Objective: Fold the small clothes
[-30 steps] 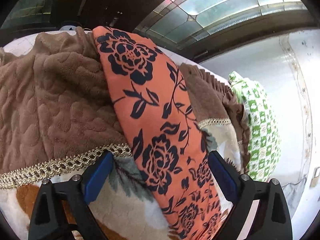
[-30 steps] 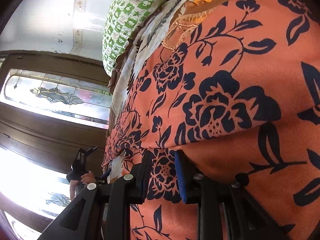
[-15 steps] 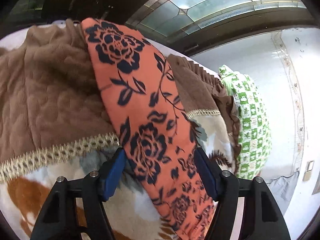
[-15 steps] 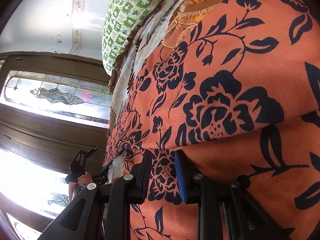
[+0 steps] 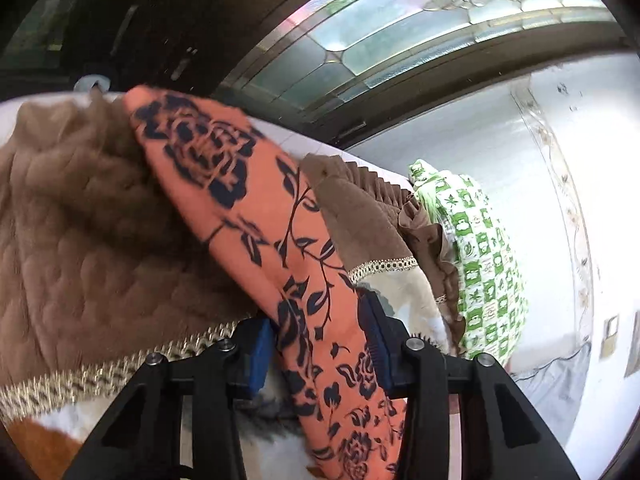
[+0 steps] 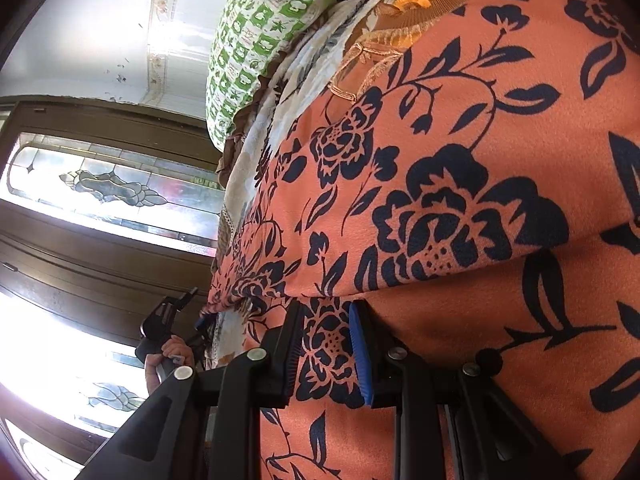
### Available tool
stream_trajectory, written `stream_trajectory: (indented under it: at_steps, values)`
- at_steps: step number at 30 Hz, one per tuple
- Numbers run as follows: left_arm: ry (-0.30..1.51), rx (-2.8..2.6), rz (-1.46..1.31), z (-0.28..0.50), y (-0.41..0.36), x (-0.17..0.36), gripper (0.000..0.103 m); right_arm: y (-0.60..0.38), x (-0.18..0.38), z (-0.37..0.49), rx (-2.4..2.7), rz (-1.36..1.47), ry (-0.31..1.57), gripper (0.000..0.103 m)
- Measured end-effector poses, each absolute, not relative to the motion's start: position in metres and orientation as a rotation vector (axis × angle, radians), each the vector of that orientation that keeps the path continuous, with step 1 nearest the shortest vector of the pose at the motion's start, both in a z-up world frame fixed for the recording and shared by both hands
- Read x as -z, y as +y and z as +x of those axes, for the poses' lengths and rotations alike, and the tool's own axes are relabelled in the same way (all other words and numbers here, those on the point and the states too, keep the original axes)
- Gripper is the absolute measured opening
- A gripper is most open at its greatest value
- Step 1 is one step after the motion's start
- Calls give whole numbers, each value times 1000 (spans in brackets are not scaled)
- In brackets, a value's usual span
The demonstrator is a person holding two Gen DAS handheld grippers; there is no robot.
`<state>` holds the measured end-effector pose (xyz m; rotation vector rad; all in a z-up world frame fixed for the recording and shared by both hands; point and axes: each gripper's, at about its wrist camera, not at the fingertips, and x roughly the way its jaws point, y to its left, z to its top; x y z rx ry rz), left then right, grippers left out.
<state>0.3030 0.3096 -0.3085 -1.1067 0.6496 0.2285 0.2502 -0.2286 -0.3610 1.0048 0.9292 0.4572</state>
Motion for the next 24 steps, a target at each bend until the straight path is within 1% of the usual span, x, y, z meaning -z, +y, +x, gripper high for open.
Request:
stream_trajectory:
  at_steps: [4,5,6,7,9,11,14,17,19,21,24]
  values:
    - [701,-257,-1060,314,309,316,35,-229,359,250,-449,1008,936,27]
    - [720,-268,-1062,316,310,321,29,-229,358,249,-443,1004,937,27]
    - [732,-287,-1054,317,310,324,25,-229,358,249,-443,1004,937,27]
    - [738,-301,-1047,318,311,325,17,-229,358,248,-441,1000,936,27]
    - [736,-305,-1054,317,312,326,15,-230,352,246,-410,961,926,29]
    - [740,-315,-1024,315,309,320,9,-231,349,245,-405,955,914,28]
    - [694,-288,-932,308,287,290,9,-240,336,241,-374,939,846,28]
    - [622,-204,-750,295,243,241,8,-260,325,236,-316,954,754,28]
    - [584,-131,-619,284,199,211,8,-290,324,227,-255,1024,680,28]
    - [577,-56,-512,277,152,191,8,-299,325,223,-235,1051,662,28]
    - [586,114,-375,267,66,171,8,-340,331,204,-160,1195,576,28]
